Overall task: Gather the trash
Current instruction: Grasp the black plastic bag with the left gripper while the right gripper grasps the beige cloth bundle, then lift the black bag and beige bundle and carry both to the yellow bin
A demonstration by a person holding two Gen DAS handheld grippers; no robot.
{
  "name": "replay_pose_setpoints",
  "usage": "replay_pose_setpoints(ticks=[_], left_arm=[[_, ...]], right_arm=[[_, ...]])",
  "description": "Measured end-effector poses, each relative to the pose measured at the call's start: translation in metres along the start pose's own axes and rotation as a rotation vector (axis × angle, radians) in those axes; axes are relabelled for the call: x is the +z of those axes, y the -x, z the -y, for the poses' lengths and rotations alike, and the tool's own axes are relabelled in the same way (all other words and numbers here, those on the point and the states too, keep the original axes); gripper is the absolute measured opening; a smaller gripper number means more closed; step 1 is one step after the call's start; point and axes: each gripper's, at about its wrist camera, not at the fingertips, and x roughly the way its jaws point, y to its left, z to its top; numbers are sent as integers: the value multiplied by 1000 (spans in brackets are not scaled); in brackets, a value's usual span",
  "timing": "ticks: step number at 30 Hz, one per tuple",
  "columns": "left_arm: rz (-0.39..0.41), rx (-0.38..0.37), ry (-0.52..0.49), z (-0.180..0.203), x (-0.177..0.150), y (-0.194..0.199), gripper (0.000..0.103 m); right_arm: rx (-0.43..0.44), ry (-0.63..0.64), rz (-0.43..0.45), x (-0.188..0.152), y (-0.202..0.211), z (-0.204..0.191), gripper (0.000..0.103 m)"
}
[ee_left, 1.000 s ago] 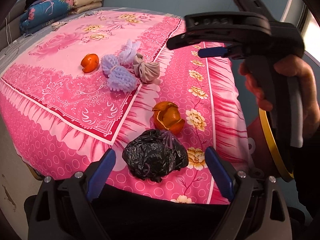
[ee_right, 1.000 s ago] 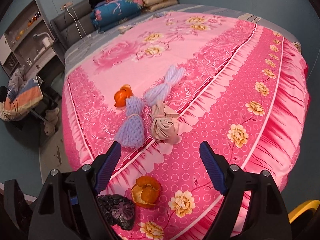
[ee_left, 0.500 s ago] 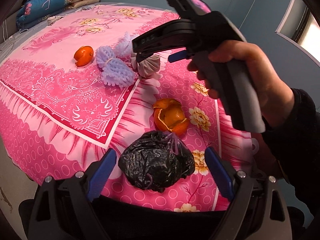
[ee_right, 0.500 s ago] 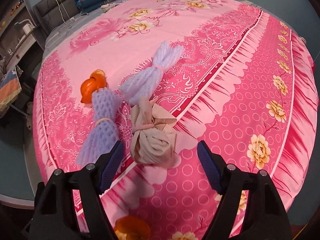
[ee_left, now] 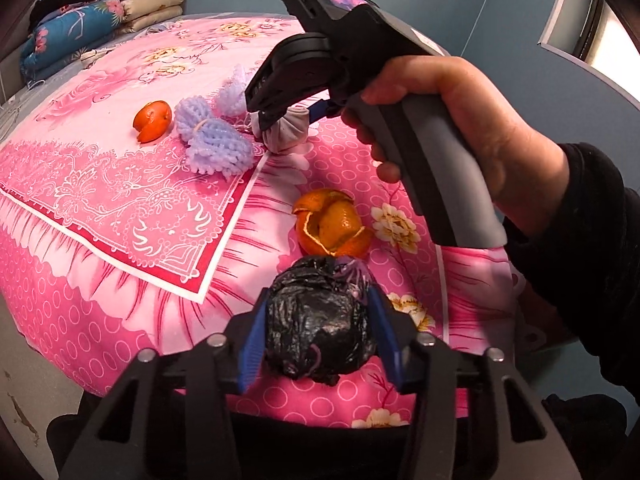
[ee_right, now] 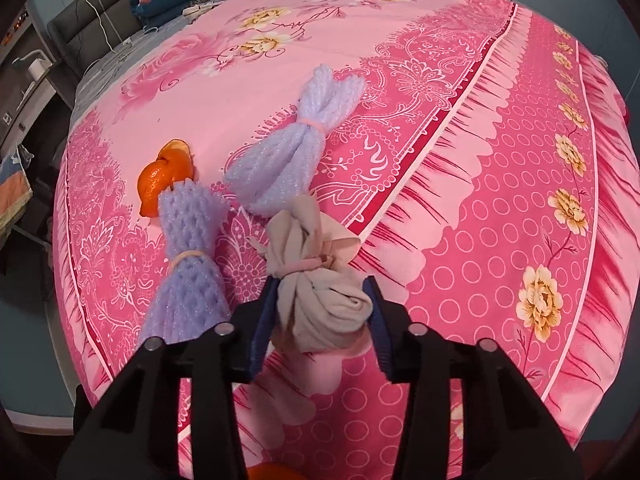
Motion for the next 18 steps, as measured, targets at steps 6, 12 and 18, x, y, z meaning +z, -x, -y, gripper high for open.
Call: replay_pose_setpoints(ticks=[6, 12, 18], left_arm=[[6, 3, 14, -4, 1, 5, 34], [17, 7, 35, -10, 0, 13, 33], [37, 10, 49, -10, -3, 25, 32]], right_arm=[[-7, 17, 11, -4, 6, -4, 25], [1, 22, 27, -6, 18, -5, 23], [23, 15, 42, -13, 34, -2, 22]])
